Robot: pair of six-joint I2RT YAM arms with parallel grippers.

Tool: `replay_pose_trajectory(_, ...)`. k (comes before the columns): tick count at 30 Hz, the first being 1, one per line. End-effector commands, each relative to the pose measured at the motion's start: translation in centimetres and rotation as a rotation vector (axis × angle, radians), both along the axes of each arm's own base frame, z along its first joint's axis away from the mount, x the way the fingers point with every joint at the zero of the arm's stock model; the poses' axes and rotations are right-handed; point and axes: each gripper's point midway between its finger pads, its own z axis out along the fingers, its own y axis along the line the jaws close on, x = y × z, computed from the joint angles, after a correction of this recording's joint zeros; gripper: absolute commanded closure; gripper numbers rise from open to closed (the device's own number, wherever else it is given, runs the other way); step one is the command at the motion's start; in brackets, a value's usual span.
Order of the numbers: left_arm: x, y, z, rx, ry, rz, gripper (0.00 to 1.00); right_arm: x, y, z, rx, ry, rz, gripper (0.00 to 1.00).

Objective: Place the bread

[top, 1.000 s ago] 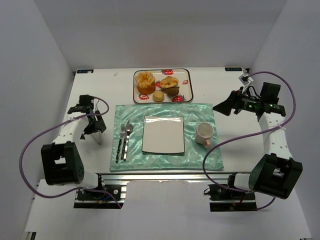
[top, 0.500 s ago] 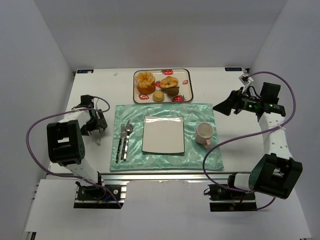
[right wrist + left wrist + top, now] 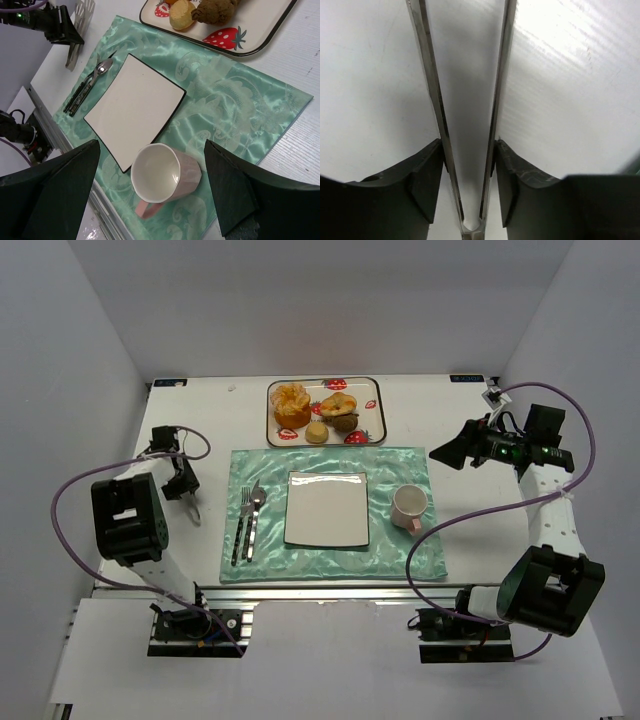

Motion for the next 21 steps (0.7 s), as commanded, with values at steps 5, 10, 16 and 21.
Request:
replay_pose_trajectory(5,0.2,-2.0,6.0,-0.078,-0.165,-0.060,0.48,0.8,-0.3,1.2,-0.003,-0.042,0.003,0.11)
replay_pose_trajectory(10,-0.1,-4.0,11.6,-0.144,-0.259,-0.093,0.34,0.8,-0.1,1.1,0.020,-0.030,0.008,0.11)
replay_pose_trajectory(16,-0.9,-6.1,14.1,-0.217,-0.311,-0.100,0.30,0.7,0.1,1.2,0.033,-0.031,0.017,0.11)
replay_pose_trajectory(21,-0.2,-7.5,17.3,-0.240,-0.370,-0.143,0.33,0.6,0.2,1.2,0.043,-0.027,0.020,0.11)
